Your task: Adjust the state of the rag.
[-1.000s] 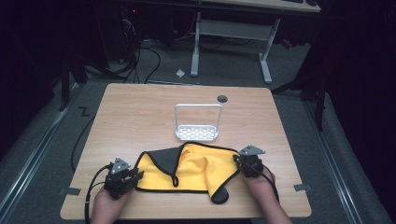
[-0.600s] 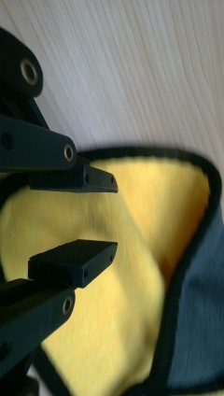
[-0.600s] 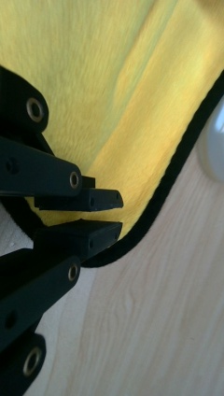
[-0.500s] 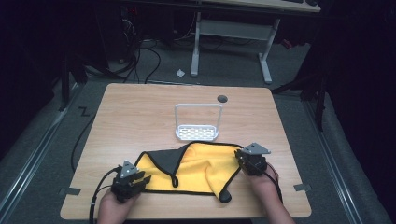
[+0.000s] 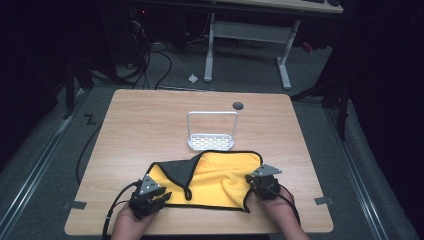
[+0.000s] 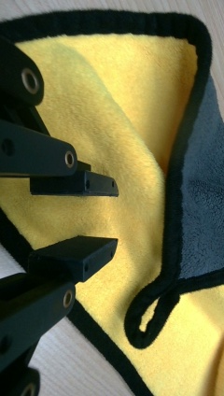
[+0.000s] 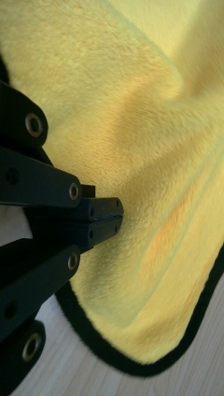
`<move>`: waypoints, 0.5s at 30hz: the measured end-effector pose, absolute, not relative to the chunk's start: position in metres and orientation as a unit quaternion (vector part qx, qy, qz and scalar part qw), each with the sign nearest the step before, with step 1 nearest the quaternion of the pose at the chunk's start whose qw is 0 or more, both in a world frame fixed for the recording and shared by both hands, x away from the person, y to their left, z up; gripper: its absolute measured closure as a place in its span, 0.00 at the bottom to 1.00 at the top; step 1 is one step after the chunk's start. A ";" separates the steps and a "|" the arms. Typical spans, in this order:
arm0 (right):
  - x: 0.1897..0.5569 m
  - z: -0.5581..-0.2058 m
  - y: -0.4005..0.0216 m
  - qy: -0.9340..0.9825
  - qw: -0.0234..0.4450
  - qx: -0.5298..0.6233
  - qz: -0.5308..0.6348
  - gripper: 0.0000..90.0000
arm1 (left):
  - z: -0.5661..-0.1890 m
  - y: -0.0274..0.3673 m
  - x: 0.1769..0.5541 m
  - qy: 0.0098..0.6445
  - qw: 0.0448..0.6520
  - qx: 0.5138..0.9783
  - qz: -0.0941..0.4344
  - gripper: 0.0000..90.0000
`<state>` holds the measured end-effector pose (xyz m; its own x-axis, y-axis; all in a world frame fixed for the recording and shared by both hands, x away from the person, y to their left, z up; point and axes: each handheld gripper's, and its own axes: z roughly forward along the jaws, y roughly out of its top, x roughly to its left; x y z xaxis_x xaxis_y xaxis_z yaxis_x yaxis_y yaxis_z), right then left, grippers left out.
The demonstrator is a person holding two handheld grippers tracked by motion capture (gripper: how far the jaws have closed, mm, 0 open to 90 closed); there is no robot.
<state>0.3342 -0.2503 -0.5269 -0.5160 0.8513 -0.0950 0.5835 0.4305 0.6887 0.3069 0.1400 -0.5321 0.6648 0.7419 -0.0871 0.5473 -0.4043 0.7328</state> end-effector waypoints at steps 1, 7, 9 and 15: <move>0.338 -0.527 -0.253 0.814 0.225 0.442 0.302 1.00 | -0.532 0.141 0.306 0.391 0.382 0.828 0.127 0.76; 0.359 -0.528 -0.266 0.800 0.236 0.462 0.301 1.00 | -0.530 0.146 0.299 0.397 0.382 0.828 0.103 0.76; 0.363 -0.529 -0.268 0.797 0.240 0.464 0.302 1.00 | -0.529 0.144 0.296 0.388 0.380 0.835 0.093 0.76; 0.361 -0.529 -0.269 0.799 0.258 0.460 0.288 1.00 | -0.528 0.133 0.291 0.360 0.383 0.849 0.056 0.76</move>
